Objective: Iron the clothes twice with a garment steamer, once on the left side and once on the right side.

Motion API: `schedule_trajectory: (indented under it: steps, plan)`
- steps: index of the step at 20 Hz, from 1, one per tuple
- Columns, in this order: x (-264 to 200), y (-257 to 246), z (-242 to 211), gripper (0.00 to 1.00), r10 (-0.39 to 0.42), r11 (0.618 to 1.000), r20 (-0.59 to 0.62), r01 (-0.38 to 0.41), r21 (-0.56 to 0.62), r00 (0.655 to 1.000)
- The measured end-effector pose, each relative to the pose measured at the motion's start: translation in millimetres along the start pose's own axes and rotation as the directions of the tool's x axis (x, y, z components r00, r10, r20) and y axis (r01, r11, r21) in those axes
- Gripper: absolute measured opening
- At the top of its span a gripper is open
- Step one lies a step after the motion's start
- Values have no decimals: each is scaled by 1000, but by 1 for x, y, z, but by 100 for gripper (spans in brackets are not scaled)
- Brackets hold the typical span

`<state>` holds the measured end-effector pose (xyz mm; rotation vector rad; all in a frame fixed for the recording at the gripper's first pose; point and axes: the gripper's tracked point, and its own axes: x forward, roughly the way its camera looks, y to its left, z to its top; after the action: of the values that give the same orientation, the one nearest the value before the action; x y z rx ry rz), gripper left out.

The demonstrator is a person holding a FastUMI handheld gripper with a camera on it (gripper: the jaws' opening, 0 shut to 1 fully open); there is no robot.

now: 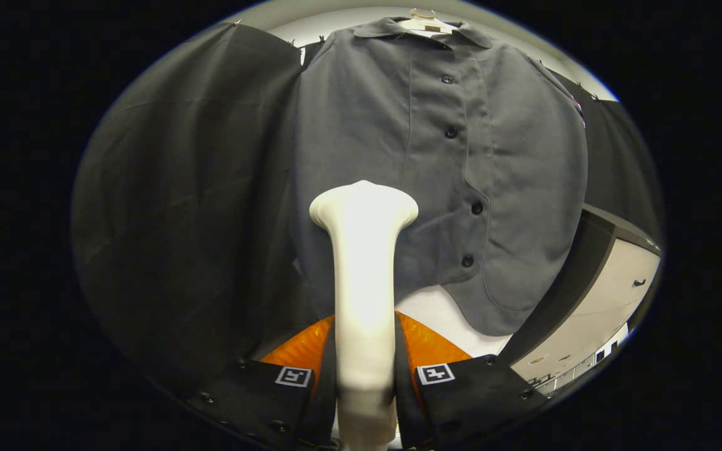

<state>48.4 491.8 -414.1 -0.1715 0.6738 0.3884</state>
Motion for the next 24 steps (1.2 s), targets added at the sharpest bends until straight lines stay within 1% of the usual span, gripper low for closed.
schedule_trajectory:
  steps: [4, 9, 11, 15, 22, 23, 24]
  plan:
    - [3, -1, -10, 47, -1, 1000, -24, 2, 12, 1000]
    - [-3, 0, -5, 47, 3, 1000, -9, -3, 14, 1000]
    - [-13, -1, 11, 47, 7, 1000, 41, -8, 19, 999]
    - [-42, -13, 62, 47, 1, 999, 157, -7, 36, 988]
    - [-103, -64, 135, 46, -92, 996, 310, 88, 24, 946]
    - [-109, -71, 138, 46, -100, 995, 307, 96, 26, 946]
    - [-121, -72, 140, 46, -110, 994, 326, 103, 40, 939]
